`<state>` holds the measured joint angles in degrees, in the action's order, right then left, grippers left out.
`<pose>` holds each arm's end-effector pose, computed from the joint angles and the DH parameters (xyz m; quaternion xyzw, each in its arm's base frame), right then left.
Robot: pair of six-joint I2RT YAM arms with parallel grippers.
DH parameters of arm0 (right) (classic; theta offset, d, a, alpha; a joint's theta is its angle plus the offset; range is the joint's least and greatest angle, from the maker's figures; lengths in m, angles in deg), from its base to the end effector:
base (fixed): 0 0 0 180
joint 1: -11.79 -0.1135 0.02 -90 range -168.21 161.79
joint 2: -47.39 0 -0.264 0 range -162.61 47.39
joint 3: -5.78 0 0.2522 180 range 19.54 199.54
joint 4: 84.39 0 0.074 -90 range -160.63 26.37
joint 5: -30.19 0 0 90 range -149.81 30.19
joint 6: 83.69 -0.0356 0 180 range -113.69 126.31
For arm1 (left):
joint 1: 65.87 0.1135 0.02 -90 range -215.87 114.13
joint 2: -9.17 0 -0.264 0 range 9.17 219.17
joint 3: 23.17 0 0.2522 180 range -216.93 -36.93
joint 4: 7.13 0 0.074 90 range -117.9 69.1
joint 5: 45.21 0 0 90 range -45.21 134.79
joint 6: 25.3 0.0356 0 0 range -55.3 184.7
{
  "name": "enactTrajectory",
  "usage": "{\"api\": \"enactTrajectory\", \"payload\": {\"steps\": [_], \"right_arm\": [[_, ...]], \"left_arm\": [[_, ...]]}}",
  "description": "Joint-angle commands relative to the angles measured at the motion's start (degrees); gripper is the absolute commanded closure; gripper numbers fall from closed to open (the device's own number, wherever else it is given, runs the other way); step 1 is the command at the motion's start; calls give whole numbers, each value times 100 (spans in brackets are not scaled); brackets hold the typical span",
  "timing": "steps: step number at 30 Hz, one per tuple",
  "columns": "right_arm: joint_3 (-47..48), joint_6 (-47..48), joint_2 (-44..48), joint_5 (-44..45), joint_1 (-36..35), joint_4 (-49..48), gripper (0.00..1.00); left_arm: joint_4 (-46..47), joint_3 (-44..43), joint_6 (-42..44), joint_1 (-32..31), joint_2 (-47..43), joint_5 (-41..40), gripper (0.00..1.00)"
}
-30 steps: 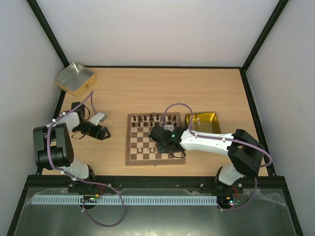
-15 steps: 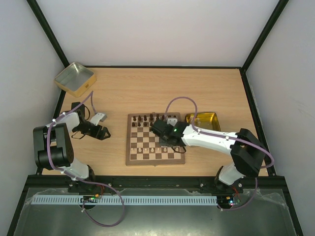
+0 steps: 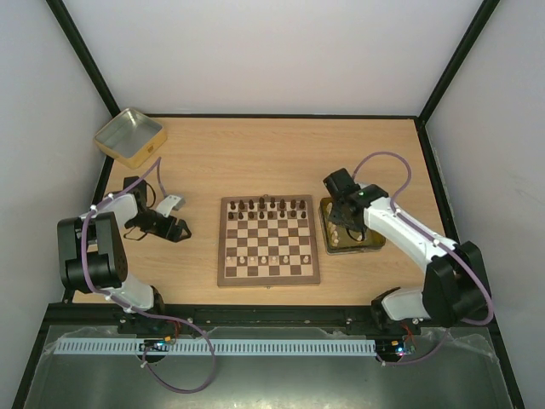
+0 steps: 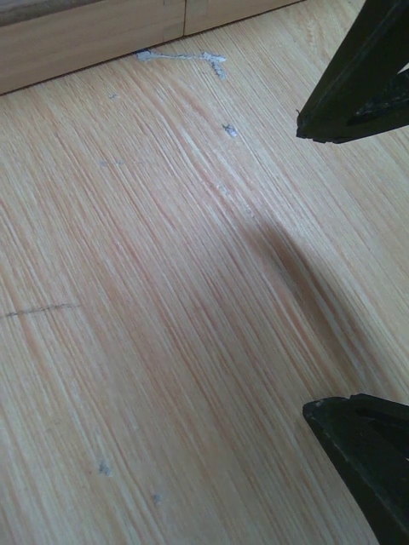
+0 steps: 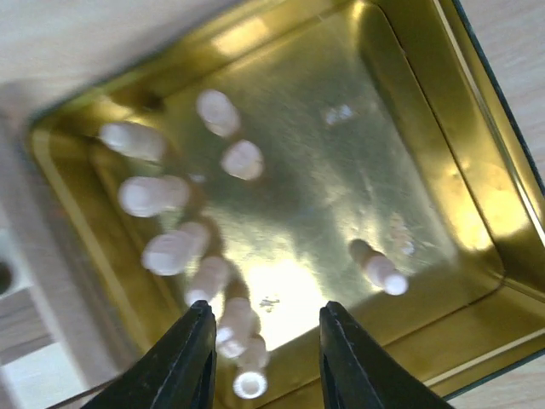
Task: Set up the chess pieces on the board
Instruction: Pick up the chess piece from the storage box.
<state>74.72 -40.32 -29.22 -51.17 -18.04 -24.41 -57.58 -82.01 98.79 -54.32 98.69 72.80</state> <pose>0.2198 0.1199 0.2357 0.1573 0.9656 0.0615 0.1975 0.2492 0.0339 0.1446 0.2074 0.9451 -0.1933 0.1627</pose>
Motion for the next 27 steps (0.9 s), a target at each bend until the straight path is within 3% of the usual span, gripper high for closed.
{"api": "enactTrajectory", "payload": {"steps": [1, 9, 27], "right_arm": [[-255, 499, -189, -236, 467, 258, 68], [-506, 885, -355, -650, 1447, 14, 68], [-817, 815, -445, -911, 1704, -251, 67]], "left_arm": [[-2, 164, -12, 18, 487, -424, 18], [-108, 102, 78, 15, 734, -329, 19], [-76, 127, 142, 42, 849, -252, 19]]}}
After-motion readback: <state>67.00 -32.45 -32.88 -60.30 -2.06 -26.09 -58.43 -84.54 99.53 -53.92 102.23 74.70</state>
